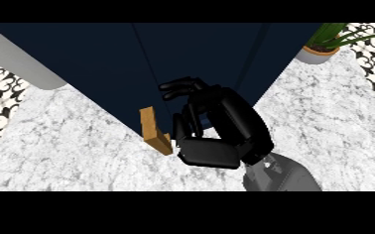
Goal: Pick up the bottled water, place it into the cabinet and close the cabinet
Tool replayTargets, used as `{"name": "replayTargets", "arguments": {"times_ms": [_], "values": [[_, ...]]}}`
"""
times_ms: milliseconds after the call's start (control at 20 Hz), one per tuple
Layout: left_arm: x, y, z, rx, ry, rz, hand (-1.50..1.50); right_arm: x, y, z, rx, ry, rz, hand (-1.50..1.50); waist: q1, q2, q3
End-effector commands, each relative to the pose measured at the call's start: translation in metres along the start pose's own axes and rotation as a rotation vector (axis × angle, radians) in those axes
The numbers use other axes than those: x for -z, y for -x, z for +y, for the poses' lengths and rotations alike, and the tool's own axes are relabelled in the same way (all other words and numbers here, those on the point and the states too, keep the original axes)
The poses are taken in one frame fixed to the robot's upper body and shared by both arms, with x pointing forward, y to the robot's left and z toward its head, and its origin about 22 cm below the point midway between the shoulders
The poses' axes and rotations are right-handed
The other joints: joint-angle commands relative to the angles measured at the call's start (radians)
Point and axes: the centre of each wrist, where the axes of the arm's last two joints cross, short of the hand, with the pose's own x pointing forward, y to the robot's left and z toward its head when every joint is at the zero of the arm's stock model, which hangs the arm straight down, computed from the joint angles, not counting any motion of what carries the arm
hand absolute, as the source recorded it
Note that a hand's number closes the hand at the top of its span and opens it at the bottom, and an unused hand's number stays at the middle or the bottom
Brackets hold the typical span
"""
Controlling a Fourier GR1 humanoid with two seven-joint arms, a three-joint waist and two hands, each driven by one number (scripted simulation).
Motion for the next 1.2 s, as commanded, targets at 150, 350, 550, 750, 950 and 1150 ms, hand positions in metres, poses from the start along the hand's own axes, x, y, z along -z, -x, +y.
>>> {"name": "replayTargets", "arguments": {"times_ms": [150,350,550,750,950,1150], "values": [[-0.015,-0.023,0.011,0.006,-0.007,-0.002,-1.5,0.048,-0.038,-0.056,0.047,-0.019,-0.066,1.5,0.009,-0.009,-0.002],[-0.017,-0.024,0.004,0.013,-0.02,-0.025,-1.5,0.064,-0.006,-0.067,0.033,-0.039,-0.043,1.5,-0.005,-0.009,-0.002],[-0.024,-0.028,0.022,0.014,-0.026,0.001,-1.5,0.087,-0.024,-0.076,0.005,-0.099,-0.019,1.5,-0.004,-0.009,-0.003],[-0.021,-0.035,0.018,-0.001,-0.011,-0.024,-1.5,0.097,-0.009,-0.079,-0.007,-0.095,-0.011,1.5,-0.001,-0.008,-0.002],[-0.025,-0.032,0.017,-0.017,-0.006,0.004,-1.5,0.112,-0.024,-0.08,0.006,-0.094,0.016,1.5,0.016,-0.005,-0.003],[-0.019,-0.033,0.023,-0.013,0.011,0.007,-1.5,0.118,-0.03,-0.069,0.048,-0.16,0.013,1.5,0.013,-0.005,-0.003]]}}
